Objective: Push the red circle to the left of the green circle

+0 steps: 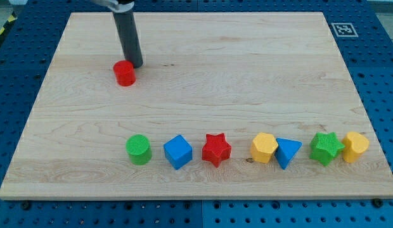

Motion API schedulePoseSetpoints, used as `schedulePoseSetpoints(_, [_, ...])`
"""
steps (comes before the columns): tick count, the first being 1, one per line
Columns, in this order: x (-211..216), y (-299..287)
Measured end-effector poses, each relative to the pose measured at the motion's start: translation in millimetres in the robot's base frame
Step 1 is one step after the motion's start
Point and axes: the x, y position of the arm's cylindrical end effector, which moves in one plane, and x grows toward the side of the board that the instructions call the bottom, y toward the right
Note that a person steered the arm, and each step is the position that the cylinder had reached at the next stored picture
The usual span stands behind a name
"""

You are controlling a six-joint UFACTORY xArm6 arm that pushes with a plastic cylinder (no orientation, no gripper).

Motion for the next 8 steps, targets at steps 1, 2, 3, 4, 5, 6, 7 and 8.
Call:
schedulePoseSetpoints(1, [8.8, -12.6])
schedulePoseSetpoints(2, [10.8, -27.2])
schedulePoseSetpoints(3, [24.5, -34.5])
schedulePoseSetpoints(4, [53.7, -34.1])
schedulePoseSetpoints(5, [81.6, -34.1])
schedulePoseSetpoints(6, [105.5, -34.1])
schedulePoseSetpoints(7, [127.2, -34.1])
schedulePoseSetpoints(8, [146.5, -34.1])
